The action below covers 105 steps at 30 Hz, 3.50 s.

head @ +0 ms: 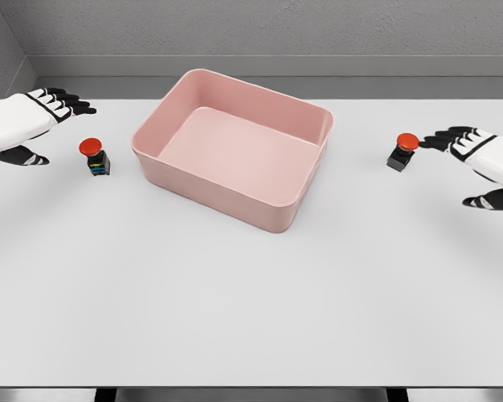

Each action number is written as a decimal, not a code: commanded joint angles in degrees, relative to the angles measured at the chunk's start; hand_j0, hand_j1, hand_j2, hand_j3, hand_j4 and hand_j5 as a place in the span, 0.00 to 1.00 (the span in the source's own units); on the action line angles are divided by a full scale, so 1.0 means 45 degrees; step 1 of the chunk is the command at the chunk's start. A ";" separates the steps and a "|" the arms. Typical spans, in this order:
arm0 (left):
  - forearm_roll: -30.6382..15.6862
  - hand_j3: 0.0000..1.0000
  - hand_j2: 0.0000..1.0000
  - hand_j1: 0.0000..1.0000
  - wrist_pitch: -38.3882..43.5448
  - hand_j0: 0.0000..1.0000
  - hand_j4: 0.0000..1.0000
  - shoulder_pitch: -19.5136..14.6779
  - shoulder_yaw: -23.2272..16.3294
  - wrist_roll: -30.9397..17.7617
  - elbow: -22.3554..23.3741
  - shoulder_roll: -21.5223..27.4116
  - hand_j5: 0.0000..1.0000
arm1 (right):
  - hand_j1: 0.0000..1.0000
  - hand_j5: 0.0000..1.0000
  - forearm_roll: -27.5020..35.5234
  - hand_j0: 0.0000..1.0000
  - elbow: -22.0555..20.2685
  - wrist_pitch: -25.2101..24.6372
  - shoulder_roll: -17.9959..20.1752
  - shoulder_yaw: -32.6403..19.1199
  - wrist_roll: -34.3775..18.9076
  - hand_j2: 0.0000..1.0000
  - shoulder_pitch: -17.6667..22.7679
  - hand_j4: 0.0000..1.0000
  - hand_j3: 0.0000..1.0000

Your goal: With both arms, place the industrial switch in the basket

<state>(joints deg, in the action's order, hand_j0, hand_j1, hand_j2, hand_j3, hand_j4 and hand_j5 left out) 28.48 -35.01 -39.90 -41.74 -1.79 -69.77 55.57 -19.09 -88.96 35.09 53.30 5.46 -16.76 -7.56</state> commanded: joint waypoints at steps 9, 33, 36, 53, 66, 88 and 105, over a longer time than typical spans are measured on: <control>-0.0019 1.00 1.00 1.00 0.0003 1.00 1.00 0.0000 -0.0120 -0.0012 0.0076 -0.0220 1.00 | 1.00 1.00 0.0102 1.00 -0.0015 -0.0021 0.0167 -0.0081 -0.0083 1.00 -0.0156 1.00 1.00; -0.2500 1.00 1.00 1.00 0.0003 1.00 1.00 0.0410 -0.0296 -0.0208 0.0427 -0.1098 1.00 | 1.00 1.00 -0.2535 1.00 0.1196 -0.0021 -0.2293 0.3103 -0.0318 1.00 -0.3730 1.00 1.00; -0.2734 1.00 1.00 1.00 0.0003 1.00 1.00 0.0547 -0.0296 -0.0227 0.0662 -0.1138 1.00 | 1.00 1.00 -0.2711 1.00 0.1703 -0.0021 -0.2371 0.3103 -0.0318 1.00 -0.4023 1.00 1.00; -0.4590 1.00 1.00 1.00 0.0003 1.00 1.00 0.0722 -0.0140 -0.0227 0.3611 -0.3051 1.00 | 1.00 1.00 -0.3785 1.00 0.4223 -0.0021 -0.3954 0.3630 -0.0611 1.00 -0.5410 1.00 1.00; -0.4922 0.98 0.98 0.98 0.0003 0.98 0.98 0.0586 0.0173 -0.0227 0.4724 -0.3735 0.98 | 1.00 1.00 -0.4117 1.00 0.5805 -0.0021 -0.4364 0.4118 -0.0611 1.00 -0.6133 1.00 1.00; -0.4961 0.74 0.74 0.74 0.0003 0.74 0.74 0.0234 0.0076 -0.0227 0.5798 -0.4458 0.74 | 0.79 0.79 -0.4156 0.79 0.6567 -0.0021 -0.4149 0.4021 -0.0904 0.79 -0.6445 0.79 0.79; -0.4961 0.52 0.52 0.52 0.0003 0.52 0.52 0.0430 0.0134 -0.0208 0.5759 -0.4341 0.52 | 0.81 0.81 -0.4547 0.81 0.7406 -0.0021 -0.4618 0.4138 -0.0923 0.81 -0.6972 0.81 0.81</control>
<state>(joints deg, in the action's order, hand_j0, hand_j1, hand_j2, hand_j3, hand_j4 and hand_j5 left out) 6.25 -35.02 -37.88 -41.22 -2.72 -43.86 35.91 -39.46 -56.22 35.10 33.15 24.08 -20.95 -39.02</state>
